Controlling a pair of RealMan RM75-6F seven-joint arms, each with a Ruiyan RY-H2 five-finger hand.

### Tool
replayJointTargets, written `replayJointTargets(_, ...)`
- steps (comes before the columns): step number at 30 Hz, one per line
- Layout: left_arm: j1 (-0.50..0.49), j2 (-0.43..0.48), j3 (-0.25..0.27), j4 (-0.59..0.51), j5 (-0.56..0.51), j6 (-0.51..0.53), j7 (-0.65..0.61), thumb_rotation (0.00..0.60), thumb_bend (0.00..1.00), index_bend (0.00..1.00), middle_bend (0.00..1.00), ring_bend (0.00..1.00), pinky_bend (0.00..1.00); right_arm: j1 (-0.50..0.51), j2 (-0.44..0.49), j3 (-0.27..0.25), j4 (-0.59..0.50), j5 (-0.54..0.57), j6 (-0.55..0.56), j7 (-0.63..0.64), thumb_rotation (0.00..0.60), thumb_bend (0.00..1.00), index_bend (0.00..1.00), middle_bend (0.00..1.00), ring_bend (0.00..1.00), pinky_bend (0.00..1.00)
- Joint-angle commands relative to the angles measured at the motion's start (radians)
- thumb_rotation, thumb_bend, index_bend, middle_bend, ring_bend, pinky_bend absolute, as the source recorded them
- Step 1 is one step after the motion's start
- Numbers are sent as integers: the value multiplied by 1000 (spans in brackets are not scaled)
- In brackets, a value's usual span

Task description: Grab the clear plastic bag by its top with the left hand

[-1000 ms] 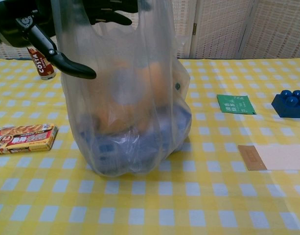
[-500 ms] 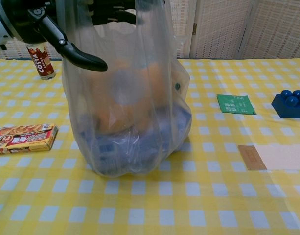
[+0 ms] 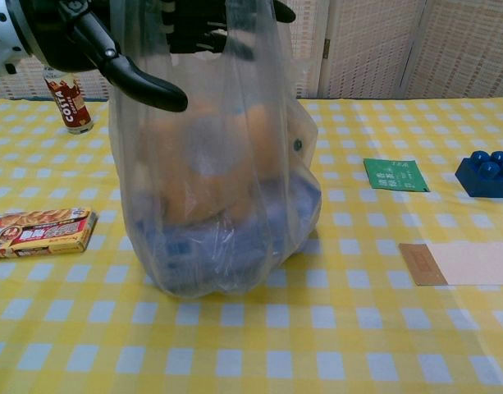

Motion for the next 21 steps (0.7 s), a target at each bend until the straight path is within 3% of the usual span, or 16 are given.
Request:
replayJointTargets(1,-17,17,6,-19,11,0,-43,600,72,138,123,43,129,-1,1,0,-1,1,1,1,600,411,0,0,0,0)
replayJointTargets(9,-67,53,6,-74,-27,-84,-104,600,72,124,123,35,149,-1,1,-2,-2,-4,0,-1,600,411,0,0,0,0)
replayJointTargets(14,-121,109,9,-140,-45,-151,-265,600,72,110,123,25,207,4,0,1,1,10,-16,-1,600,412,0,0,0,0)
replayJointTargets(21,-171,127,12,-148,-27,-151,-503,600,72,93,117,22,179,4,0,-1,-5,5,-16,-9,600,411,0,0,0,0)
